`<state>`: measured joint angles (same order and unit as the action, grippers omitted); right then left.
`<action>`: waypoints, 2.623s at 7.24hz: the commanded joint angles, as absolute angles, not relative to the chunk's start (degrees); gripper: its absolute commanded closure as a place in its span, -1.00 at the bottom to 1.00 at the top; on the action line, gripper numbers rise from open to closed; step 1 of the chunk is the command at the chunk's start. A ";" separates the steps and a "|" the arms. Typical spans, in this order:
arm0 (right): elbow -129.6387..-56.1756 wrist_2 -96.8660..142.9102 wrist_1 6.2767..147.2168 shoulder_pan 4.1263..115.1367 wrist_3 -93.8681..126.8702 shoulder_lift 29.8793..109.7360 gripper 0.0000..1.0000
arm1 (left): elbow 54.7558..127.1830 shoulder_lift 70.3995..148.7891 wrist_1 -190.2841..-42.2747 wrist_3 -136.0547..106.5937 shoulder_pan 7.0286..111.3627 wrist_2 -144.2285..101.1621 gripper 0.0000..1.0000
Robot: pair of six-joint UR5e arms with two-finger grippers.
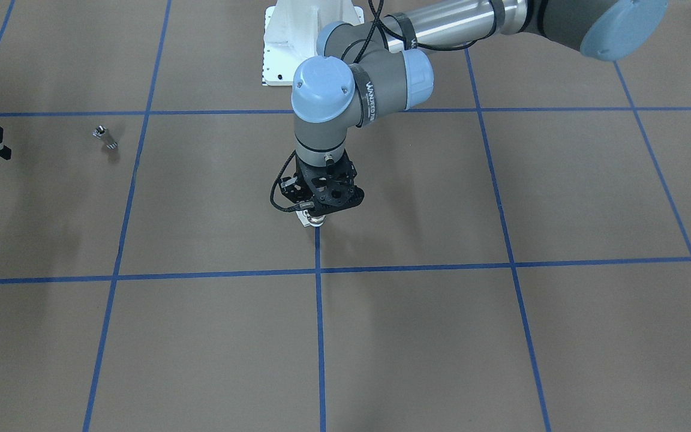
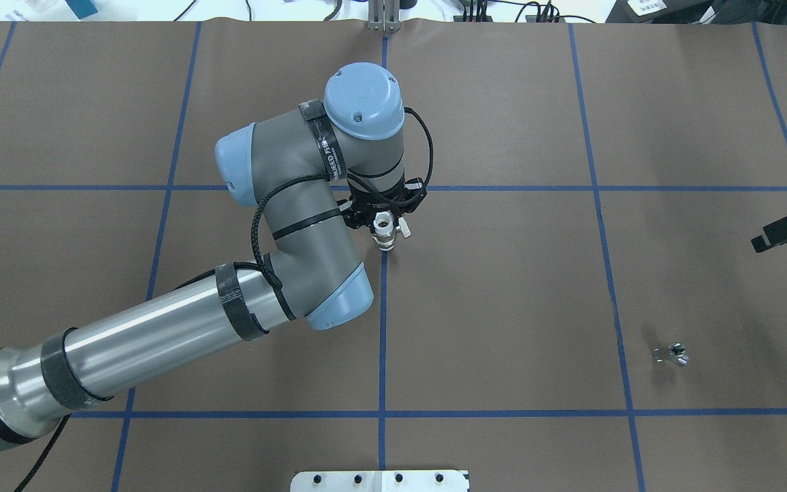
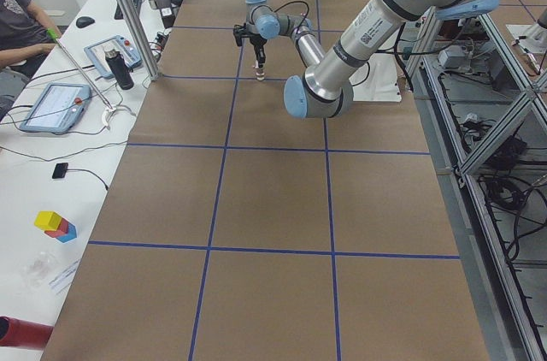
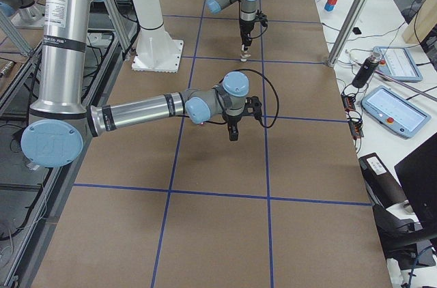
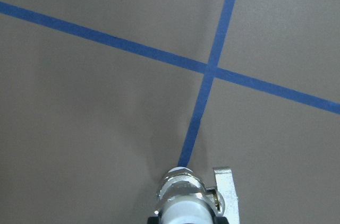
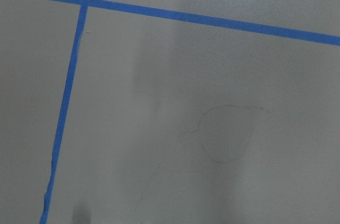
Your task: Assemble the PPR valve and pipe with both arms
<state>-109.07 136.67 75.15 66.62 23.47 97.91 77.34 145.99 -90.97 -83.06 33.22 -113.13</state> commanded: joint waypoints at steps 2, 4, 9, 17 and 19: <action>-109.07 136.67 75.15 66.62 23.47 97.91 -0.99 | 77.34 145.81 -90.97 -83.06 33.22 -113.12 0.62; -109.07 136.76 75.15 66.62 23.47 97.91 -0.99 | 77.34 145.81 -90.97 -83.06 33.22 -113.12 0.25; -109.07 136.84 75.15 66.62 23.47 97.91 -0.99 | 77.61 145.90 -90.97 -83.06 33.14 -111.88 -0.13; -118.52 117.83 56.69 42.50 47.64 107.36 -0.97 | 98.87 130.88 -89.21 -82.71 34.19 -112.33 -0.18; -120.50 114.20 56.69 36.42 47.64 108.46 -0.93 | 98.96 130.69 -89.12 -80.96 34.63 -112.32 -0.18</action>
